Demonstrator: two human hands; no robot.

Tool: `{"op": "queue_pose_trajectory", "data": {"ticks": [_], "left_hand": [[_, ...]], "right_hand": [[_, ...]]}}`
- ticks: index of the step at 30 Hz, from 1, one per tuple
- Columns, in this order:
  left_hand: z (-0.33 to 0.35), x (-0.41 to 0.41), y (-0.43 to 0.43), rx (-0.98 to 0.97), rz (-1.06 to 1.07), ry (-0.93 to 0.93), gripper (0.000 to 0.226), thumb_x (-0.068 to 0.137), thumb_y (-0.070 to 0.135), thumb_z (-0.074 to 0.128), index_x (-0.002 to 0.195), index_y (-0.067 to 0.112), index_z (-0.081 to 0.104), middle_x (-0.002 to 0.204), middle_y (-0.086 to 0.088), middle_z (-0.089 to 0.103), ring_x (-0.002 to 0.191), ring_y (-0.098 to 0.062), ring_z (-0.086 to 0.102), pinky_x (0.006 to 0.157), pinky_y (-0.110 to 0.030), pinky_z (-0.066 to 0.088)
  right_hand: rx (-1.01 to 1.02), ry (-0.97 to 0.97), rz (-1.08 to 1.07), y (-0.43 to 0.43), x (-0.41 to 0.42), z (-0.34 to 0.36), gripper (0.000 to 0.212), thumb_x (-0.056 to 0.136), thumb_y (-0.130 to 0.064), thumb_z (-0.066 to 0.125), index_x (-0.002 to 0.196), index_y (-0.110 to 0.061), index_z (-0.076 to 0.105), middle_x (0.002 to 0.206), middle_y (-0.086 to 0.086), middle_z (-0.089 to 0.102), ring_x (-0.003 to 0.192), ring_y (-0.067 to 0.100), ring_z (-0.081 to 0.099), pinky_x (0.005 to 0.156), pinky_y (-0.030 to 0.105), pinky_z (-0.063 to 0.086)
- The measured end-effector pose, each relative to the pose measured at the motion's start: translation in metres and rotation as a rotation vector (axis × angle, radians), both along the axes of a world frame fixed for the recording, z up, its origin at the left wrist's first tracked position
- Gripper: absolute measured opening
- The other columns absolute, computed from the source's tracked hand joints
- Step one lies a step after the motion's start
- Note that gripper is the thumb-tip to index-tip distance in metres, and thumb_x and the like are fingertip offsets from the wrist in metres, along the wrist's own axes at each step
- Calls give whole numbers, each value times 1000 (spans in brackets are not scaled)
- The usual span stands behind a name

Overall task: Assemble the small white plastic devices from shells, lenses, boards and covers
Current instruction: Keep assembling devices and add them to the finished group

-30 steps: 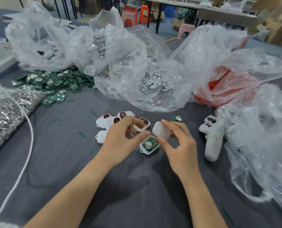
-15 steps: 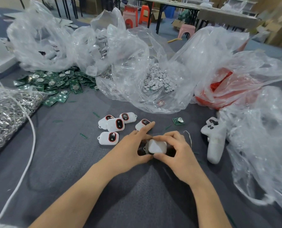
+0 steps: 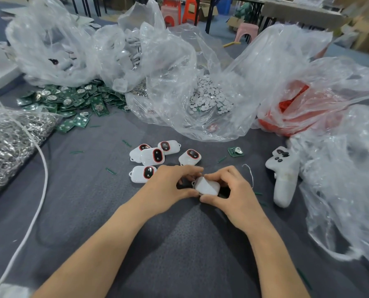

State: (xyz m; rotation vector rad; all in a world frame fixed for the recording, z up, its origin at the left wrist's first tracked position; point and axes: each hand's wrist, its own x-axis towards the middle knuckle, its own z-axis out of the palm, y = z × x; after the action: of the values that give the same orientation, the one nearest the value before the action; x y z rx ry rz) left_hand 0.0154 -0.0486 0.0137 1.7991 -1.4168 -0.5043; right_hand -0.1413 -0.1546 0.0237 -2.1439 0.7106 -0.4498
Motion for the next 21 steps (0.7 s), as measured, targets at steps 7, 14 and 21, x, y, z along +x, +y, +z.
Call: {"op": "queue_pose_trajectory", "data": {"ticks": [7, 14, 21], "left_hand": [[5, 0, 0, -29, -41, -3, 34, 81, 14, 75, 114, 17, 69, 94, 14, 64, 78, 19, 51, 70, -3, 34], [7, -2, -4, 42, -37, -111, 35, 85, 17, 71, 120, 15, 67, 121, 6, 61, 103, -3, 55, 84, -3, 35], [10, -5, -8, 123, -79, -108, 37, 86, 13, 68, 122, 15, 61, 127, 4, 52, 97, -9, 54, 88, -14, 38]], "right_hand": [[-35, 35, -38, 2, 3, -3, 38, 67, -23, 86, 100, -25, 66, 99, -11, 52, 97, 7, 53, 86, 20, 42], [-70, 98, -65, 2, 4, -2, 43, 64, -32, 86, 102, -25, 67, 98, -14, 51, 102, 11, 45, 91, 28, 39], [-66, 9, -62, 0, -1, -1, 18, 85, -26, 69, 103, -29, 71, 95, -12, 62, 100, 10, 50, 85, 15, 37]]}}
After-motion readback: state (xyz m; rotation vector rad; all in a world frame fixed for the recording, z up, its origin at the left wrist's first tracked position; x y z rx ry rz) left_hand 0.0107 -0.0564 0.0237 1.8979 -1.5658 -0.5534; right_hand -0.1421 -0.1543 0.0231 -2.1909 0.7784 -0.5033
